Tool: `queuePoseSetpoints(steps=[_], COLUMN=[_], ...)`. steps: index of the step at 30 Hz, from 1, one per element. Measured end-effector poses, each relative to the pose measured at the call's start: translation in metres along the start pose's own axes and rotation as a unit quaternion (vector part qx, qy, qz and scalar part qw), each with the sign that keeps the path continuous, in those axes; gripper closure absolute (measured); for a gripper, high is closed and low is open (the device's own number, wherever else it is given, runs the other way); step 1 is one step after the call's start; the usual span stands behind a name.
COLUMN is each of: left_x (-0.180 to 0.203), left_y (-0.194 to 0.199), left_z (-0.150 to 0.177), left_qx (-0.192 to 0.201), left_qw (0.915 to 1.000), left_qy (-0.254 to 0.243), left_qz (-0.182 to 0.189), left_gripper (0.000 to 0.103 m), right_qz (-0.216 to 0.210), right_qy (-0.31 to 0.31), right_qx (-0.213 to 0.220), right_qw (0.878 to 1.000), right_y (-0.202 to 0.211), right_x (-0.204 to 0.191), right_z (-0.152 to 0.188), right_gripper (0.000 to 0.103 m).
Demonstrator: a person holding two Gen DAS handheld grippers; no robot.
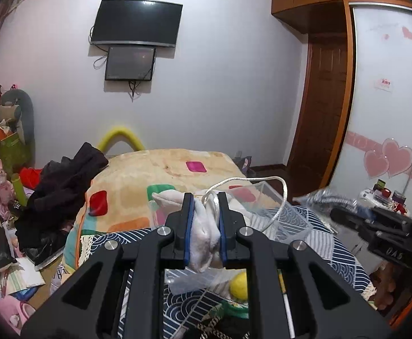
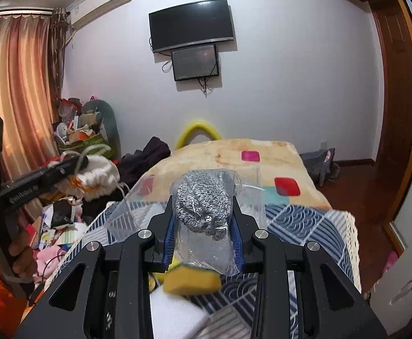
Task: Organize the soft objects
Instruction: 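Lower the white pouch and wool bag into the clear box and release both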
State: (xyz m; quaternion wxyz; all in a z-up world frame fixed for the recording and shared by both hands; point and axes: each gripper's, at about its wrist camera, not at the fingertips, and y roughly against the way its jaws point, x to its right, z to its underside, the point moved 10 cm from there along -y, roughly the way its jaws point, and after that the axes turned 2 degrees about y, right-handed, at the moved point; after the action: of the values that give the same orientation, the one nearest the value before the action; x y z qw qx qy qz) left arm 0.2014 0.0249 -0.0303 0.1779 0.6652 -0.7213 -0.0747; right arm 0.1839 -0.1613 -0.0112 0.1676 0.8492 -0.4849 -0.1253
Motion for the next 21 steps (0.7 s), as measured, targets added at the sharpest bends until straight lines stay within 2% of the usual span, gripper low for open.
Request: queuePoseSetpoints(steps=[5, 9, 12, 21], left_x=[-0.005, -0.007, -0.008, -0.012], left_y=[-0.027, -0.049, -0.068, -0.115], left_z=[0.003, 0.009, 0.015, 0.037], left_qx=[-0.02, -0.037, -0.055, -0.101], left_qw=[0.9998, 0.9992, 0.9984, 0.9944], left_qy=[-0.001, 0.002, 0.005, -0.006], left_qz=[-0.008, -0.013, -0.01, -0.031], left_gripper=[0.089, 0.089, 0.089, 0.088], right_qz=[-0.002, -0.027, -0.038, -0.031], right_qy=[0.014, 0.025, 0.031, 0.035], right_qx=[-0.003, -0.023, -0.041, -0.111], right_qw=[1.0, 0.999, 0.998, 0.993], right_y=[-0.018, -0.041, -0.058, -0.101], right_x=[-0.004, -0.013, -0.018, -0.011], right_z=[-0.008, -0.006, 0.001, 0.026], right_gripper=[0.073, 0.073, 0.073, 0.073])
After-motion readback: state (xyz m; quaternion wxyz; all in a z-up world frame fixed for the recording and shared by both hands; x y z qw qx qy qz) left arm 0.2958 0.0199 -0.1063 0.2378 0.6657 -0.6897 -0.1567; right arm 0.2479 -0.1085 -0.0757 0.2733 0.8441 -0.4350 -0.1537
